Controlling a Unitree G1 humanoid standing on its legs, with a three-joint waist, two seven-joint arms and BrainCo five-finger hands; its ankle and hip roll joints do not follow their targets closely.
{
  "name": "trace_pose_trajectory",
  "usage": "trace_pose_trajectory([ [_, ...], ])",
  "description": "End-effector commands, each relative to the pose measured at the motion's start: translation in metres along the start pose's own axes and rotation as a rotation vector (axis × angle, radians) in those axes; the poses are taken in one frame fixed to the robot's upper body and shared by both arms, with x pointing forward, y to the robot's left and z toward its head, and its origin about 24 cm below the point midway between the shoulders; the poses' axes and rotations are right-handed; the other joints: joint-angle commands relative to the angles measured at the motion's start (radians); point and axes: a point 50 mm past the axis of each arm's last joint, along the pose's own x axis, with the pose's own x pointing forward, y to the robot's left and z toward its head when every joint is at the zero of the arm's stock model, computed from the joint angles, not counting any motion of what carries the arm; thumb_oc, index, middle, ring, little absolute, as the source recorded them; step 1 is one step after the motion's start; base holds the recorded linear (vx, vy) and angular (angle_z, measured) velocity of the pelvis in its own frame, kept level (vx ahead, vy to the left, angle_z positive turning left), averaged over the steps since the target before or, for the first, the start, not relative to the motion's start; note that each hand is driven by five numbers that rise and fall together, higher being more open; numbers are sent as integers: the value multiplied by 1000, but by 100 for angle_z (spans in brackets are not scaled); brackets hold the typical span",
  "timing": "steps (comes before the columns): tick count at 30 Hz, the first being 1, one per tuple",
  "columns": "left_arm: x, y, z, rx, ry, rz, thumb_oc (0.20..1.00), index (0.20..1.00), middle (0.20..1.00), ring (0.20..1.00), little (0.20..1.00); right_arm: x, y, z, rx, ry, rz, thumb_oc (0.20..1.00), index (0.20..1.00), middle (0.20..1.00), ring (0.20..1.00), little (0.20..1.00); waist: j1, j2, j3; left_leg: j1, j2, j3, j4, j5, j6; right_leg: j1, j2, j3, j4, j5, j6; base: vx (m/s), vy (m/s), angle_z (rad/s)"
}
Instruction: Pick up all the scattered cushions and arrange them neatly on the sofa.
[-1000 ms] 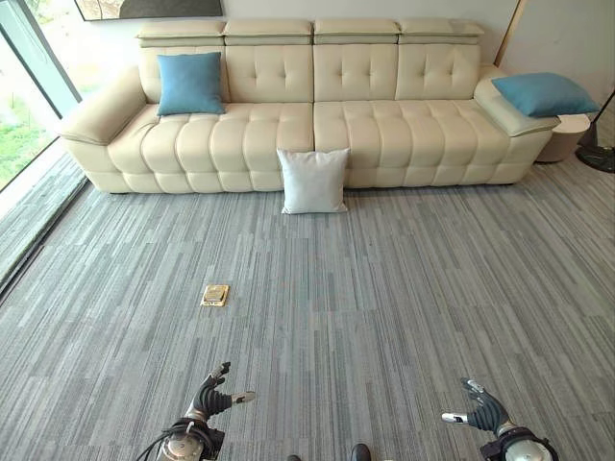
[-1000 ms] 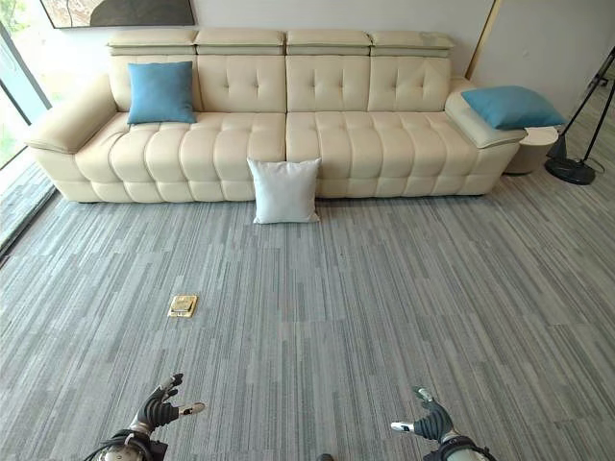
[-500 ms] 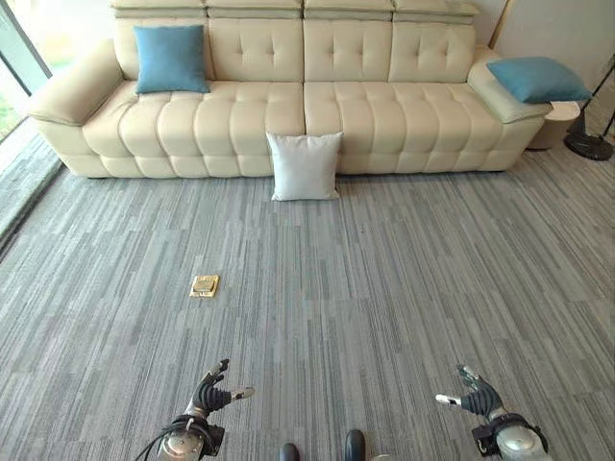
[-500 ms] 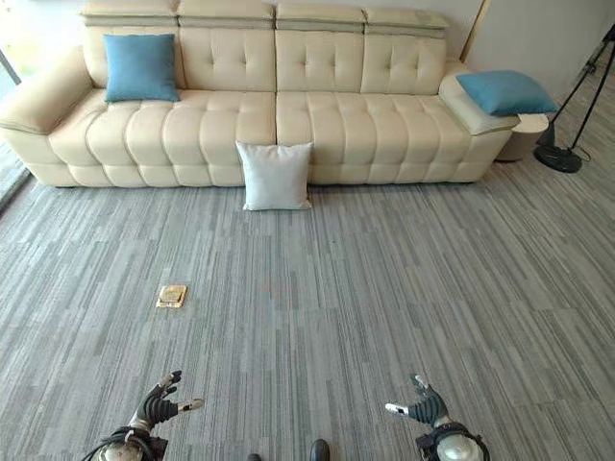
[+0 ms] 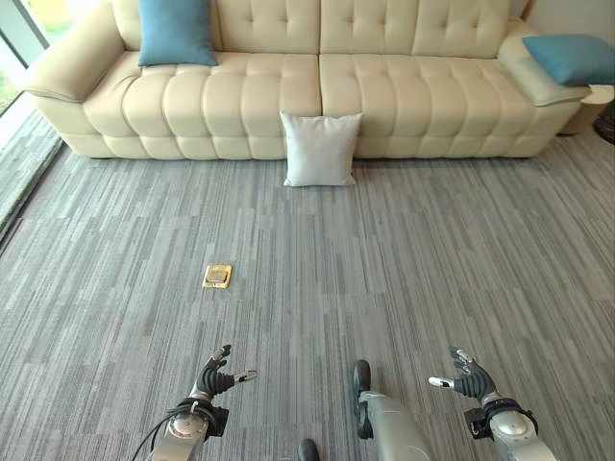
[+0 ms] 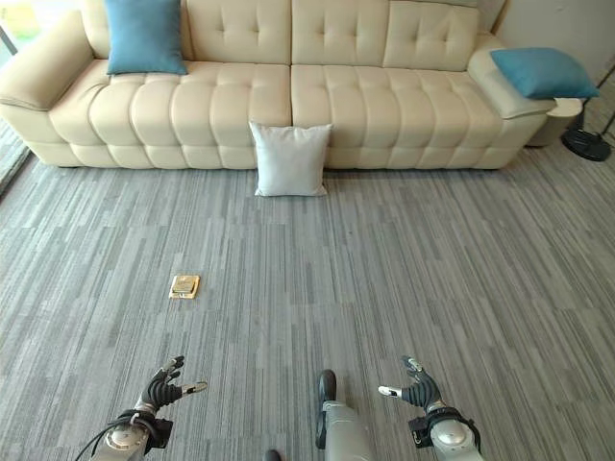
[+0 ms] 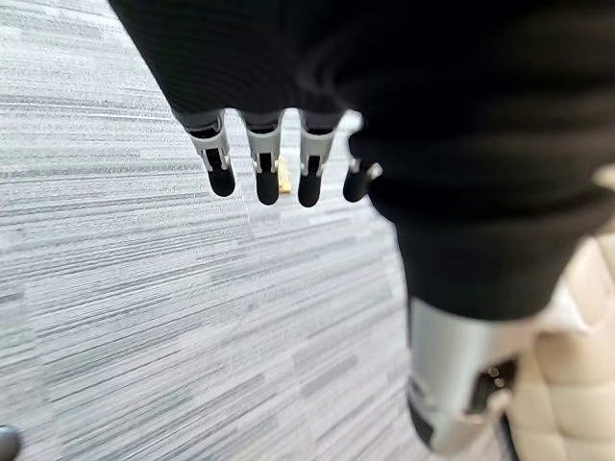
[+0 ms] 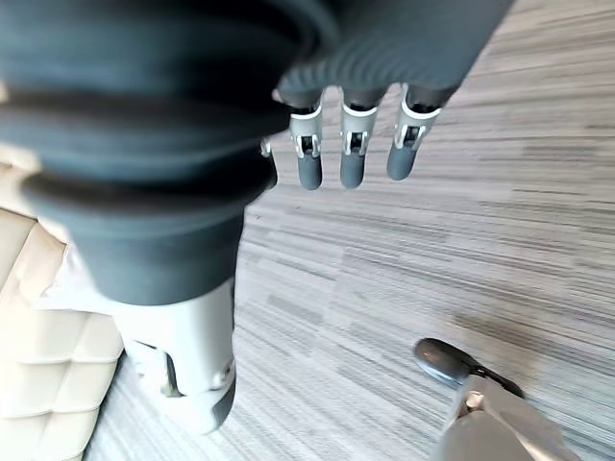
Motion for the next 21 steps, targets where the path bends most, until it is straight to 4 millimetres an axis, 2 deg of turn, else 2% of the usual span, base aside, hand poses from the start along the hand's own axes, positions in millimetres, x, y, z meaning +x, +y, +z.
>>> trace_pose_trajectory([
  [1,1,1,9,4,-58,12,1000,1000,1000,1000,1000,-1,-12,11,26,-65,-33,1000,1000,1000,1000,1000,-23,-10,-9,43,12,-38,122,-11,-67,134,-20,24,35,-2,45,377,-356,80],
  [2,-2,-8,1,-9,-32,-22,1000,1000,1000,1000,1000,-5,-18,7,21,-61,-47,1000,1000,1000,1000,1000,-24,3,-15,31,42,-33,189,53,-122,180,4,-5,23,-18,15,427,-425,92],
  [3,-4,-12,-5,-1,-12,-44,1000,1000,1000,1000,1000,-6,-20,6,25,-63,-48,1000,1000,1000,1000,1000,-31,9,-27,17,64,-10,224,110,-154,209,19,-19,8,-40,-6,427,-425,75],
  [4,-4,-12,-5,-1,-12,-44,1000,1000,1000,1000,1000,-6,-20,6,25,-63,-48,1000,1000,1000,1000,1000,-32,10,-27,17,65,-11,225,109,-155,210,20,-20,6,-40,-7,262,-247,16],
  [7,-5,-15,-8,4,6,-54,1000,1000,1000,1000,1000,-6,-23,8,21,-74,-54,1000,1000,1000,1000,1000,-34,11,-29,-34,89,6,349,199,-192,264,50,-13,-11,-87,-45,233,-214,-20],
  [8,-4,-16,-6,4,0,-57,1000,1000,1000,1000,1000,-6,-23,9,28,-76,-57,1000,1000,1000,1000,1000,-30,5,-22,-62,95,13,379,213,-191,281,52,-6,-14,-102,-52,222,-202,-21],
  [9,-3,-18,-5,4,-3,-63,1000,1000,1000,1000,1000,-5,-23,9,33,-74,-59,1000,1000,1000,1000,1000,-26,-1,-18,-87,100,29,391,205,-180,296,50,-2,-19,-110,-55,219,-169,-20],
  [11,-2,-20,-1,8,-16,-76,1000,1000,1000,1000,1000,-4,-23,10,35,-75,-62,1000,1000,1000,1000,1000,-9,-20,-11,-160,104,68,390,146,-144,333,44,11,-32,-129,-53,237,-117,-27],
  [13,-4,-20,-2,16,-21,-79,1000,1000,1000,1000,1000,-4,-23,10,22,-74,-61,1000,1000,1000,1000,1000,15,-38,-8,-220,94,70,342,77,-111,372,44,33,-46,-150,-49,285,-80,-17],
  [14,-5,-20,-4,17,-16,-78,1000,1000,1000,1000,1000,-3,-22,9,19,-69,-59,1000,1000,1000,1000,1000,28,-47,-6,-255,95,65,313,70,-106,389,42,43,-49,-158,-46,277,-52,-8],
  [16,-6,-18,-7,11,-4,-68,1000,1000,1000,1000,1000,-2,-17,9,16,-64,-47,1000,1000,1000,1000,1000,54,-57,-3,-306,98,31,224,102,-105,420,52,69,-55,-176,-46,275,-46,-61],
  [18,-8,-15,-13,7,18,-55,1000,1000,1000,1000,1000,0,-13,11,13,-68,-37,1000,1000,1000,1000,1000,85,-60,2,-374,124,-12,142,199,-117,471,81,98,-50,-202,-47,427,-32,-65],
  [20,-9,-14,-16,4,34,-51,1000,1000,1000,1000,1000,0,-11,9,15,-61,-37,1000,1000,1000,1000,1000,92,-62,1,-397,137,9,98,236,-123,506,89,113,-44,-219,-43,551,77,-34],
  [21,-11,-13,-21,-2,56,-41,1000,1000,1000,1000,1000,0,-9,7,11,-47,-30,1000,1000,1000,1000,1000,104,-62,-12,-407,142,51,83,251,-117,552,101,139,-25,-242,-42,656,170,-24],
])
